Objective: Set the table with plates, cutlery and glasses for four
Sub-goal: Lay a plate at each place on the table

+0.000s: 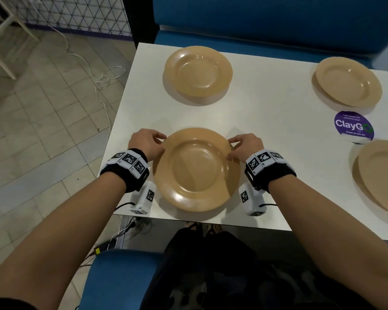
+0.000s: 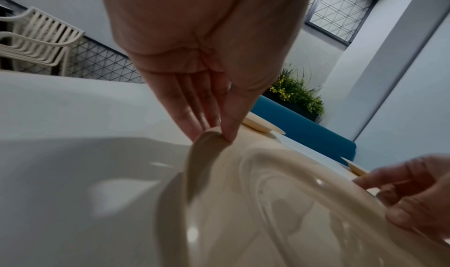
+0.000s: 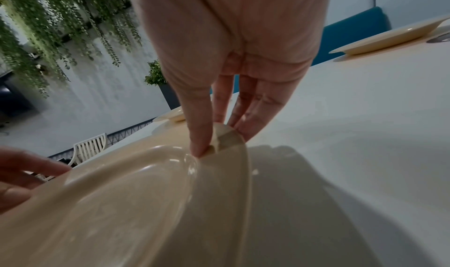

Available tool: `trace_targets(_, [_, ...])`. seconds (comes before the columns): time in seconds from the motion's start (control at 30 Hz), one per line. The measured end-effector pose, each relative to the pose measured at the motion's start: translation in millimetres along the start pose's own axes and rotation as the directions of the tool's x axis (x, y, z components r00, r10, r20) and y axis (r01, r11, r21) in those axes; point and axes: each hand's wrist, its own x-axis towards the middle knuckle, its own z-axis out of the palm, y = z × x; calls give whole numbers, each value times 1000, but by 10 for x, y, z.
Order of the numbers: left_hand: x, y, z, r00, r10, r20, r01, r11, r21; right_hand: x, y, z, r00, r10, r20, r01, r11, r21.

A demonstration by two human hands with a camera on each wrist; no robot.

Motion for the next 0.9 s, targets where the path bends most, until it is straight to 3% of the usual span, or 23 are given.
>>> trace_targets(0.9, [111,-85,-50,1000,-19,16,19,999,-28,-1,-81,-1,1000,-3,17,2,998,57])
